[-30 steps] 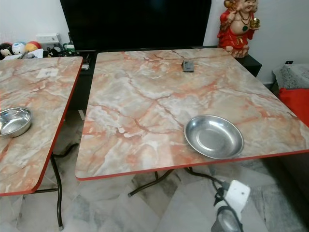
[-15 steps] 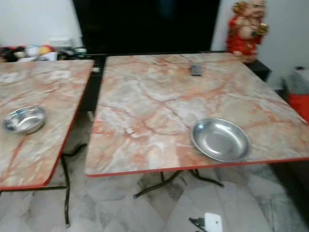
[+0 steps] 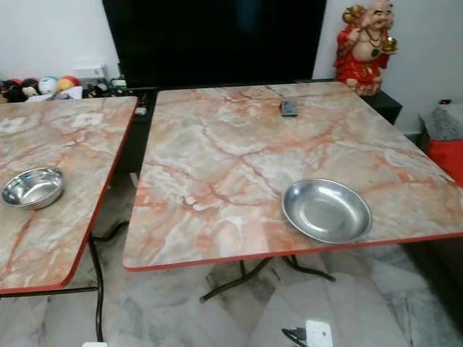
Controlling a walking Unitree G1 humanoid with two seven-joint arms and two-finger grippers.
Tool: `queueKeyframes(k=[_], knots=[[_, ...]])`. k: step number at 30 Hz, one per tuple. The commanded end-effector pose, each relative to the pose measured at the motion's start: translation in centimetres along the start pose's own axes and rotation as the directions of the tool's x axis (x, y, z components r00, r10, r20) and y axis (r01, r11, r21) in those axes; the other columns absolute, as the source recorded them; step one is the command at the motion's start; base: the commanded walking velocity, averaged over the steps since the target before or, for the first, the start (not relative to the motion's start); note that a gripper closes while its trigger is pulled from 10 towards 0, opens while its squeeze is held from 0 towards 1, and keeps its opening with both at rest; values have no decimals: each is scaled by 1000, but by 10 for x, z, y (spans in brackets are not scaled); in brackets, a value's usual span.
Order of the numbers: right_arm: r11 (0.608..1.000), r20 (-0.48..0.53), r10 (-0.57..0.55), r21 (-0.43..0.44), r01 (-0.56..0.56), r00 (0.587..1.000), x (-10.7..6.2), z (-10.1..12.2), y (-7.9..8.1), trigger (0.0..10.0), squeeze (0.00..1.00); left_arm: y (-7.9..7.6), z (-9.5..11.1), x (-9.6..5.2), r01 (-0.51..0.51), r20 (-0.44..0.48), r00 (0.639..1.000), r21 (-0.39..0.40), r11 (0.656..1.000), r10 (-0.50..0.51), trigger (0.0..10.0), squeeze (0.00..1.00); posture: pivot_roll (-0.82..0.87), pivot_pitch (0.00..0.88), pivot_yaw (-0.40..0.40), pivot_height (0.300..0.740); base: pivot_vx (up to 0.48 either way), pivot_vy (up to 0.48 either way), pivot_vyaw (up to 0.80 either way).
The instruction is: Setting the table
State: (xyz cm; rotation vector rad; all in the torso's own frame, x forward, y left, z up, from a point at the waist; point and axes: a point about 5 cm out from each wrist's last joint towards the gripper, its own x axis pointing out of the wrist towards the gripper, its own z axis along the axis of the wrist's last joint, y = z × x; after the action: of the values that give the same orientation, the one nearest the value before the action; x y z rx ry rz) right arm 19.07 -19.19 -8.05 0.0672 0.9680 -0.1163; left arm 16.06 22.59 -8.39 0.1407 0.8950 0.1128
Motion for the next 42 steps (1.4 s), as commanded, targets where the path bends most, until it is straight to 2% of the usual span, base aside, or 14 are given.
queueKeyframes(k=[1, 5, 9, 12, 14, 19, 28, 37, 42], knots=[[1000, 15, 1, -9, -1, 1000, 0, 3, -3, 10000, 0, 4, -4, -1, -9, -25, 1000, -25, 1000, 8, 10000, 0, -12, 19, 13, 740, 0, 0, 625], [1000, 34, 4, -23, -3, 999, 1, 10, -4, 10000, 0, 5, -5, -1, -16, -34, 999, -40, 999, 15, 10000, 0, -4, 34, 9, 740, 0, 0, 756], [1000, 27, 15, -18, -14, 1000, 0, 1, 7, 10000, 0, 6, -8, -2, -19, -47, 999, -57, 998, 16, 10000, 0, 1, 41, 9, 740, 0, 0, 800], [1000, 24, 22, -3, -22, 999, 0, 1, 8, 10000, 0, 6, -10, -2, -20, -54, 998, -59, 998, 16, 10000, 0, 2, 50, 10, 740, 0, 0, 650], [1000, 12, 8, 30, -9, 1000, 0, 0, 7, 10000, 0, 6, -11, -2, -20, -57, 998, -60, 998, 17, 10000, 0, 2, 50, 10, 740, 0, 0, 0], [1000, 14, 6, 12, -7, 1000, 0, 0, 6, 10000, 0, 7, -12, -3, -20, -66, 998, -63, 998, 16, 10000, 0, 3, 59, 11, 740, 0, 0, 0], [1000, 18, 7, 18, -7, 1000, 0, 1, 6, 10000, 0, 8, -13, -3, -23, -81, 997, -71, 997, 17, 10000, 0, 4, 64, 9, 740, 0, 330, 0], [1000, 19, 13, -2, -13, 1000, 1, 2, 6, 10000, 0, 19, -32, -10, -43, -123, 992, -81, 996, 33, 10000, 0, 3, 65, 9, 740, 0, 355, 0], [1000, 21, 17, -4, -16, 1000, 1, 2, 6, 10000, 0, 21, -35, -11, -47, -131, 991, -79, 996, 36, 10000, 0, 5, 66, 11, 740, 0, 356, 0]])
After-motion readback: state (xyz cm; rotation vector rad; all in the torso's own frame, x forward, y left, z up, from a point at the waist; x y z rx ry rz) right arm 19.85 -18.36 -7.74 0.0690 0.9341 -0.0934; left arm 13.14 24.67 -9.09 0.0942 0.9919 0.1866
